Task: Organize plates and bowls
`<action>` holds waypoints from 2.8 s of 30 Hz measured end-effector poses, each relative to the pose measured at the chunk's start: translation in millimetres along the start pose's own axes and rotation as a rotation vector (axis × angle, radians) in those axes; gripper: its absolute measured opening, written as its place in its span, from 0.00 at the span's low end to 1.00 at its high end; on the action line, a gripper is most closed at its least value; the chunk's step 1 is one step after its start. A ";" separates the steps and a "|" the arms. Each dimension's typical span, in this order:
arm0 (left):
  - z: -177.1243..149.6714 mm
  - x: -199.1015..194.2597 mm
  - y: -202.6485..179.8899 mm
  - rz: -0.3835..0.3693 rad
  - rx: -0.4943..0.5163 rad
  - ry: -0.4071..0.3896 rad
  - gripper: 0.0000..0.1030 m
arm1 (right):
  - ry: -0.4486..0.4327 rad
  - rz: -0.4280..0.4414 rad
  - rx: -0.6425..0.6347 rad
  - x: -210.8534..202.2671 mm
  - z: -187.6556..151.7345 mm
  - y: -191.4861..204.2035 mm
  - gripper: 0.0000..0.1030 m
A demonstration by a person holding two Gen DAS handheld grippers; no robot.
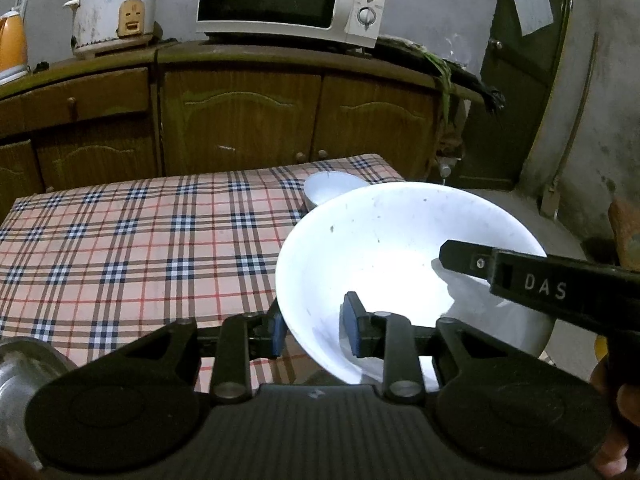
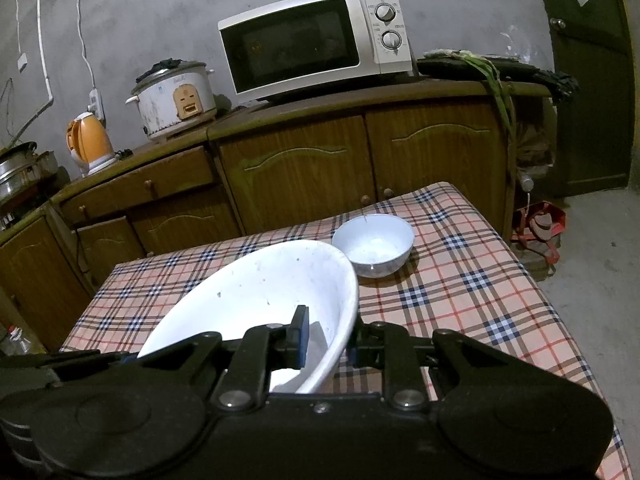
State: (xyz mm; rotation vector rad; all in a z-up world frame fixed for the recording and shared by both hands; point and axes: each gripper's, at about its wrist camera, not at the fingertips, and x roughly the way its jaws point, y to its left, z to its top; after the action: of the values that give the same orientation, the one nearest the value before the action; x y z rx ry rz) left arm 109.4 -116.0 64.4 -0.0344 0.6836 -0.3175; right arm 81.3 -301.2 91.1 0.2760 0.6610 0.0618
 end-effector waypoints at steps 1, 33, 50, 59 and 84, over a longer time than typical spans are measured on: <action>-1.0 0.0 -0.1 -0.002 0.000 0.001 0.28 | 0.000 -0.002 -0.001 -0.1 -0.8 -0.1 0.24; -13.3 -1.9 -7.4 -0.014 0.013 0.015 0.29 | 0.005 -0.019 0.000 -13.1 -20.0 -8.1 0.24; -26.1 -1.6 -14.1 -0.037 0.026 0.037 0.29 | 0.019 -0.034 0.018 -23.6 -35.2 -15.7 0.24; -34.7 3.6 -14.9 -0.040 0.030 0.063 0.29 | 0.045 -0.042 0.027 -20.6 -46.7 -20.0 0.24; -76.4 15.3 -7.7 -0.032 0.085 0.172 0.29 | 0.197 -0.054 0.029 -4.6 -110.1 -25.8 0.24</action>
State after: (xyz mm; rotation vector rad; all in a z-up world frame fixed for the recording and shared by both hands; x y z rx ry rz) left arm 70.6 -122.4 -3.4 0.0634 0.8397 -0.3826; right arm 9.3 -301.0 3.7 0.2821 0.8650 0.0278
